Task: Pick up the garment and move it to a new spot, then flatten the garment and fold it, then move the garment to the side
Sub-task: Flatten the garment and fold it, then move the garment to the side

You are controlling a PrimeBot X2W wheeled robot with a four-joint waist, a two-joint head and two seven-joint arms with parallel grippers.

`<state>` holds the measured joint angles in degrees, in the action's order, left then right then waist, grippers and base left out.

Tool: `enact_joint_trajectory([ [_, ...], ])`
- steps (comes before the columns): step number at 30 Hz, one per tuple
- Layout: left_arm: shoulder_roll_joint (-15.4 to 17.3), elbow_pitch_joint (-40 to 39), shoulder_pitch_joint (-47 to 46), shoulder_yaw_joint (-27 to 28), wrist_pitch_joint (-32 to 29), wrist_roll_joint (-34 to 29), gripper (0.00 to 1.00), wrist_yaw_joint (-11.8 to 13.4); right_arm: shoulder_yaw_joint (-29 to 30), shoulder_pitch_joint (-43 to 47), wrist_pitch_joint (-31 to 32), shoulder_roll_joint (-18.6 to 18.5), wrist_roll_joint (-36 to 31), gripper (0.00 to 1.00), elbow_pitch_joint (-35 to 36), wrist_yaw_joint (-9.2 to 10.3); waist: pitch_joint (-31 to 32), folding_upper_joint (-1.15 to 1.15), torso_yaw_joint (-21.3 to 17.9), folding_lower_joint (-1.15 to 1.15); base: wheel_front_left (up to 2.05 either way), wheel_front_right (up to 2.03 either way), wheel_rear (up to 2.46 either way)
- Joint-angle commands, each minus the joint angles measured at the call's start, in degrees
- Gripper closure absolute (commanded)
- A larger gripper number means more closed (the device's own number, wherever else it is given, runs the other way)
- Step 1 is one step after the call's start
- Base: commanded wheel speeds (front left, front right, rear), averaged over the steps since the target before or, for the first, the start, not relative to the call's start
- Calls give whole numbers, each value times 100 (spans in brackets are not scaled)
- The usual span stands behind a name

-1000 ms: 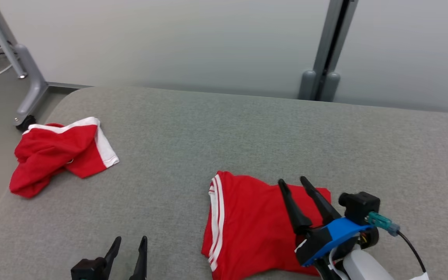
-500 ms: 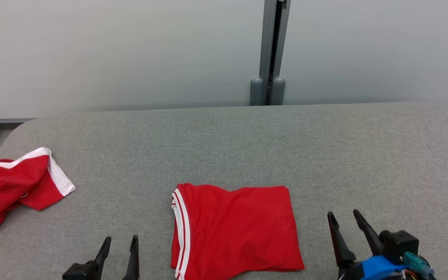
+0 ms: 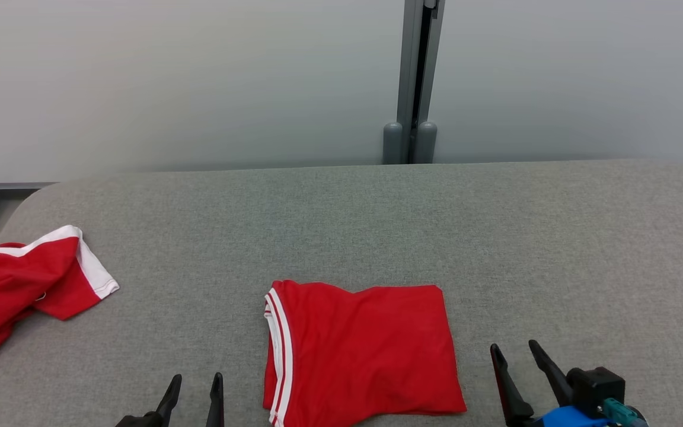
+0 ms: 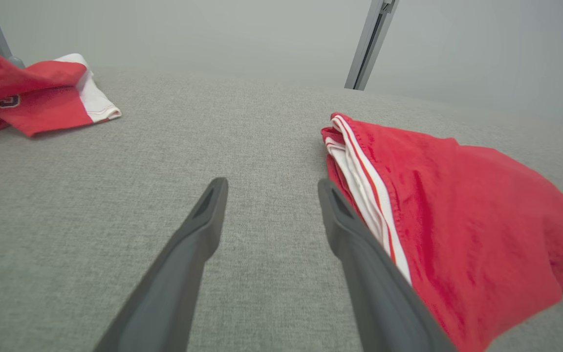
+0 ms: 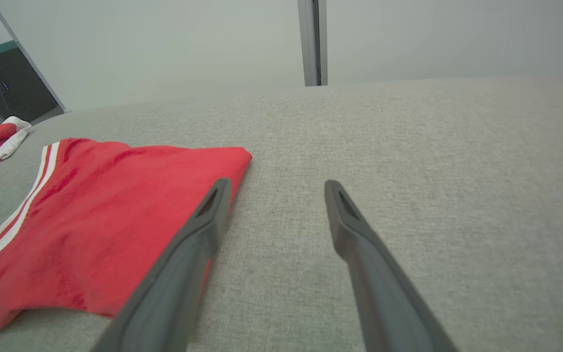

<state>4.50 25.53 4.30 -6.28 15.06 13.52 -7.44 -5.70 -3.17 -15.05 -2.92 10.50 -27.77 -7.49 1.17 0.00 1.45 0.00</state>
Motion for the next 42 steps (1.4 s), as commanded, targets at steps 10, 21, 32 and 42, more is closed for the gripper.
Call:
enact_joint_trajectory([
  [10, 142, 67, -275, -335, 14, 176, 0, -7, -601, -946, -16, -13, 479, 0, -1009, 0, -338, 0, 486, 0, 0, 0, 0],
  [21, 369, 110, -389, -467, 15, 445, 0, -7, -795, -1513, 208, -1, 493, 100, -2808, 0, -569, 0, 854, 0, 0, 0, 0],
  [32, 294, -208, -367, -792, 15, 435, 0, -7, -381, -1553, 1, -46, 248, 100, -2523, 11, -447, 0, -541, 0, 0, 0, 0],
  [42, 332, -563, -566, -1610, 14, 551, 0, -7, -167, -1243, -9, -20, 82, 100, -1802, 3, -694, 0, -2218, 0, 0, 0, 0],
])
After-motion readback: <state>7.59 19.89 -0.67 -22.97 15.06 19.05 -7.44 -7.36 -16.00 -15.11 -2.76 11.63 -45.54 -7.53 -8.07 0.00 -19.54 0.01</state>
